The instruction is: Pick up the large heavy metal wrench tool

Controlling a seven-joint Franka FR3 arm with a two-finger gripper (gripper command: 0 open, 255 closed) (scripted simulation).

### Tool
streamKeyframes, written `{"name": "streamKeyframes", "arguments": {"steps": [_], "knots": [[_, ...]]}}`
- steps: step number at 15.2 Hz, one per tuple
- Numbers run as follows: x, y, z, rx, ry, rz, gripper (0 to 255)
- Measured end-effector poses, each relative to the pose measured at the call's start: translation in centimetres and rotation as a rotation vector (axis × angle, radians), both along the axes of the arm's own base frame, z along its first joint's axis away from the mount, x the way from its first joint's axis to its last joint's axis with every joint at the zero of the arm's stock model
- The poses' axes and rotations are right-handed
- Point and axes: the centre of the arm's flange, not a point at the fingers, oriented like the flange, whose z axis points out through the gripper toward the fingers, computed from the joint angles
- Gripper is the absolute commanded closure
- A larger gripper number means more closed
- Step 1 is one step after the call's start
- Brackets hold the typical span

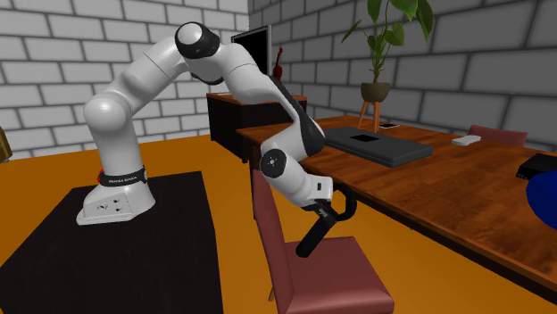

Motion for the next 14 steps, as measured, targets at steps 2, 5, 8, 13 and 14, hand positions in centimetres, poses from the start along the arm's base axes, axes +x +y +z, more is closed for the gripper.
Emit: {"name": "streamKeyframes", "arguments": {"steps": [2,5,8,13,14], "knots": [[0.1,0.0,-1.1,0.001,-0.002,0.001,0],[0.1,0.0,-2.5,0.001,-0.002,0.001,0],[0.1,-0.1,-2.9,0.001,-0.003,0.0,255],[0.2,0.0,-2.9,0.001,-0.005,0.001,255],[0.2,-0.1,-2.9,0.001,-0.005,0.001,255]]}}
